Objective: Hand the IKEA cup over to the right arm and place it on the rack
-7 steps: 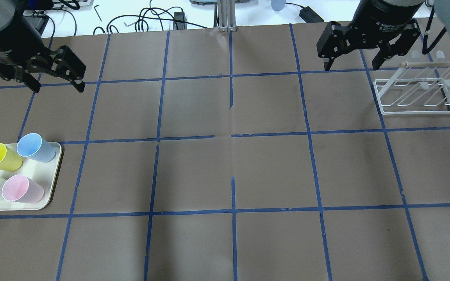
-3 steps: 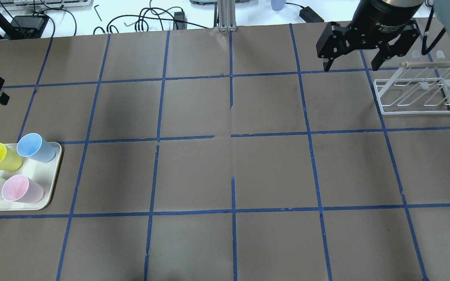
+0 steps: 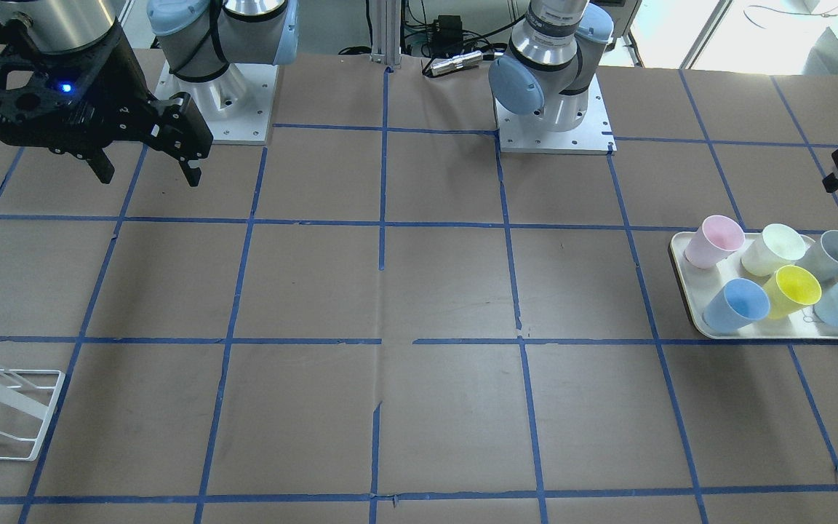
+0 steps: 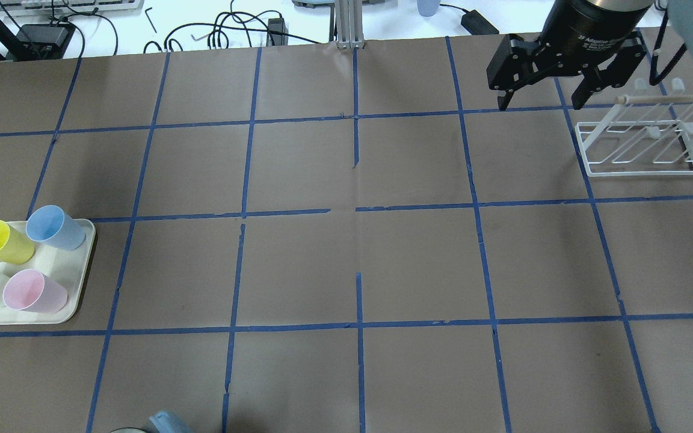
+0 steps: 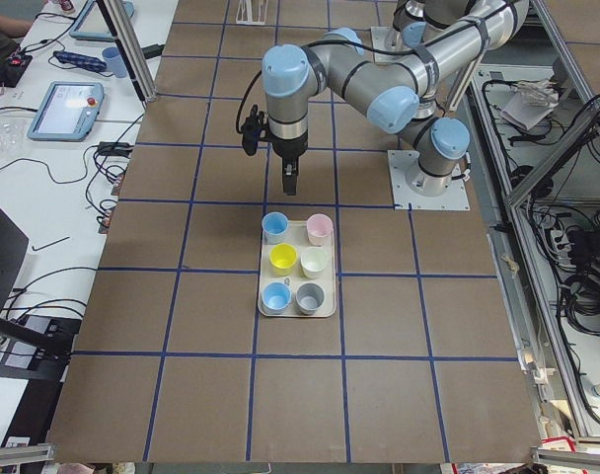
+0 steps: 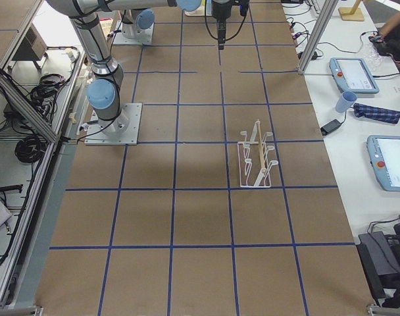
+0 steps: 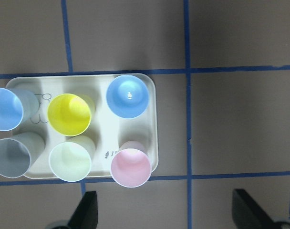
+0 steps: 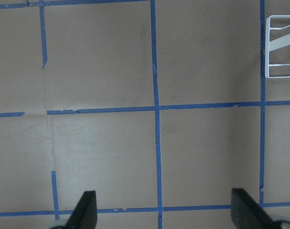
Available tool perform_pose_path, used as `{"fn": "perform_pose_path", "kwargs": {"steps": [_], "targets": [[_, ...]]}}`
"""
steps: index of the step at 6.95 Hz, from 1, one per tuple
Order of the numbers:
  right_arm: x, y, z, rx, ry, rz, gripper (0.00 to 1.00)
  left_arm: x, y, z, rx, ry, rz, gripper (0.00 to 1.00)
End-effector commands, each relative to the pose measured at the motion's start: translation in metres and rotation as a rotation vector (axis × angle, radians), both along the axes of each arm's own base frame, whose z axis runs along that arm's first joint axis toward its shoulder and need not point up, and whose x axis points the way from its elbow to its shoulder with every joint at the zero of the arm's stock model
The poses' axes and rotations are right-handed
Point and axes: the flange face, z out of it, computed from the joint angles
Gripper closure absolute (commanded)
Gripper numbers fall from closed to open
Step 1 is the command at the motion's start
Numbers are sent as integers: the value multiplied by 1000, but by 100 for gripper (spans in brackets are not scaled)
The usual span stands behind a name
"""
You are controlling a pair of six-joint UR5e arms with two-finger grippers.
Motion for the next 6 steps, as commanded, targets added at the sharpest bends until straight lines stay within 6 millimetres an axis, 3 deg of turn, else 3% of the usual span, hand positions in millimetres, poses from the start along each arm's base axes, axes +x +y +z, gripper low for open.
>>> {"fn": "perform_pose_path", "kwargs": {"steps": [1,2,3,6], "targets": [[0,0,0,0,-1,0,0,97,13,-46,-32,-33,-71,0],[0,1,1,-2,-1,0,0,136,22,-71,-41,-46,-110,0],[0,0,0,0,-1,0,0,163,24,-97,-46,-54,-128,0],[0,1,1,-2,-1,0,0,187,14,-161,-42,-41,-125,0]]}}
